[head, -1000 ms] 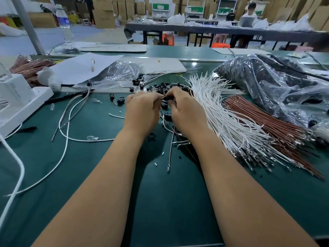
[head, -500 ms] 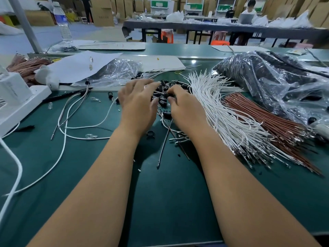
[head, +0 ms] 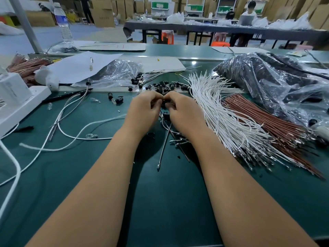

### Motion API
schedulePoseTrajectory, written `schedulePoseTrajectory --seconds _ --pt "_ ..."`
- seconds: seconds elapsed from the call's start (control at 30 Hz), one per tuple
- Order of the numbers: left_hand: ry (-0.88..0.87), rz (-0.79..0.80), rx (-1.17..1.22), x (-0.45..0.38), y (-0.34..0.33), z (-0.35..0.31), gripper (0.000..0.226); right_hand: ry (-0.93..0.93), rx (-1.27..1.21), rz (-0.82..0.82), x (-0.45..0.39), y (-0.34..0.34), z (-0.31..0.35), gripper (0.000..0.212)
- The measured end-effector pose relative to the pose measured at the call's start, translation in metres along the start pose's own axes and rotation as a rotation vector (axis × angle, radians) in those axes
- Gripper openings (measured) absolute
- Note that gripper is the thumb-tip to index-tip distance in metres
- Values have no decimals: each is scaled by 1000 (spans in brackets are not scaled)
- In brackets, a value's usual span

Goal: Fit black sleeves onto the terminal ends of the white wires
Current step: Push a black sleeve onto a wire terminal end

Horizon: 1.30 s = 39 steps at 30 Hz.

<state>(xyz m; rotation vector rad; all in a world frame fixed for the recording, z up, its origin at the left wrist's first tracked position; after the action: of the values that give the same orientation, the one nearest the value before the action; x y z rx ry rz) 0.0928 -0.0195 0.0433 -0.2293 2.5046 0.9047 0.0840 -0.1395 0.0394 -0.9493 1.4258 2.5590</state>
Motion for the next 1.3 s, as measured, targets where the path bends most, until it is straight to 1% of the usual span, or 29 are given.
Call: schedulePoseTrajectory --seconds 0.13,0.27,0.4,0.63,0.8,0.9,1.03,1.17,1.3 --pt "155 -7 93 -3 2 15 10 -1 -52 -58 1 2 -2 17" --pt "246 -51 177 -7 10 27 12 -23 -70 -164 1 10 -5 7" --pt "250 -41 170 -6 7 29 12 -18 -76 -227 2 15 -5 7" --pt "246 -29 161 -7 6 27 11 -12 -66 -239 1 17 -7 5" --pt "290 45 216 -5 0 28 15 -78 -201 -277 1 17 -12 11" --pt "301 69 305 -3 -1 26 9 -142 -323 -302 1 17 -18 14" --pt "263 75 317 -3 0 22 5 -230 -474 -269 1 13 -21 22" --pt "225 75 310 -2 1 18 6 -209 -505 -262 1 14 -17 23" --pt "238 85 318 -2 -1 18 7 -182 -498 -264 2 14 -15 21"
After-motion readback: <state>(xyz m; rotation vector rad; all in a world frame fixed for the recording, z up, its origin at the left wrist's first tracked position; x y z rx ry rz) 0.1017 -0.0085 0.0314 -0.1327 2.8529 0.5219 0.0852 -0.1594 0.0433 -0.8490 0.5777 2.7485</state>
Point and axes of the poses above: each hand's wrist, its own x-axis away from the middle knuckle, its own y-axis out of the back of the hand, z = x × y, the point moved 7 cm from there along -x, towards the middle knuckle, and after that the axes turned 11 degrees about y, right-handed, at the moved point
